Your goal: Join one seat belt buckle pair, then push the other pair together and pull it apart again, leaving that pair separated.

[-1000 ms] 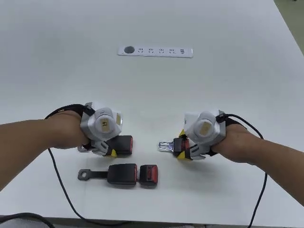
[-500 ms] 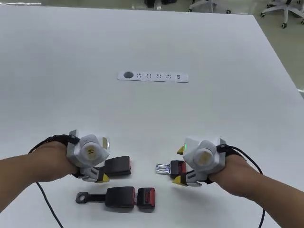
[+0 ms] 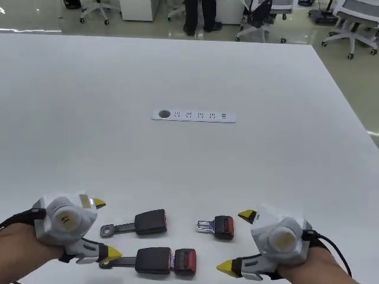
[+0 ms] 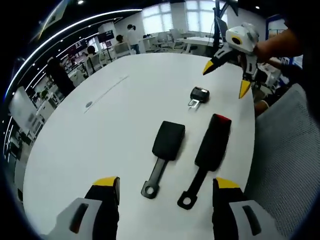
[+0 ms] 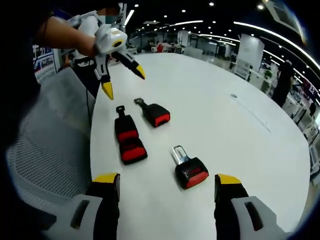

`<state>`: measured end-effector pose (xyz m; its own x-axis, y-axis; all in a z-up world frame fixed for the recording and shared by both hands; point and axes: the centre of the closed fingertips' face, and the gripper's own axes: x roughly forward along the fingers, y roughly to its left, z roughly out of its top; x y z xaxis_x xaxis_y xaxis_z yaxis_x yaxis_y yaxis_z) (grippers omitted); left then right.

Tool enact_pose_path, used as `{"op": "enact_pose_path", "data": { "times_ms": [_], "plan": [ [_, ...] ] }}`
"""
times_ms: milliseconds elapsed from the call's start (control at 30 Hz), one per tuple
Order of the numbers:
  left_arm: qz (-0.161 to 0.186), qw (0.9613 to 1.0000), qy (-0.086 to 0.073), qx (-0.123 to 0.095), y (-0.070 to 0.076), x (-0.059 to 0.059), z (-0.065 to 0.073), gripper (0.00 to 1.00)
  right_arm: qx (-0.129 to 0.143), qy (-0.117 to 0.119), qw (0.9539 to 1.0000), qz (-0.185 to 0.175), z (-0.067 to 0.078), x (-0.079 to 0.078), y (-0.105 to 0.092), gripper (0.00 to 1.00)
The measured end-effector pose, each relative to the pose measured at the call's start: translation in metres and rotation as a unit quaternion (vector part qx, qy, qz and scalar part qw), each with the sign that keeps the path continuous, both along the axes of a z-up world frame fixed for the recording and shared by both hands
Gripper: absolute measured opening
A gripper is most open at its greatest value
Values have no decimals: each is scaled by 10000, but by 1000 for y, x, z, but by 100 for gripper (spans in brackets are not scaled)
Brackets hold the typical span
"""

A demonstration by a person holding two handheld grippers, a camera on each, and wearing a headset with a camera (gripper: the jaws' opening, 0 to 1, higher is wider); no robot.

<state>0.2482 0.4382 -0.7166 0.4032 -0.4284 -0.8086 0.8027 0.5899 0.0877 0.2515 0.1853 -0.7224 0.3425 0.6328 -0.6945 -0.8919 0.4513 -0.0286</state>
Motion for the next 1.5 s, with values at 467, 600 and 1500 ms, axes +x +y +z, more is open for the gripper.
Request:
{"op": "enact_pose_path", "data": {
  "times_ms": [467,600,1500],
  "plan": [
    [879,9952,-284,-335,38,-28,18,100,233,-98,9981,-565,11,-14,-15,99],
    [1026,9935,-358,-350,46,-29,20,100,272,-131,9976,-622,14,-17,-13,99],
    [1121,9921,-308,-469,40,-58,16,100,280,-58,9970,-721,17,-32,-9,99]
  ]
}}
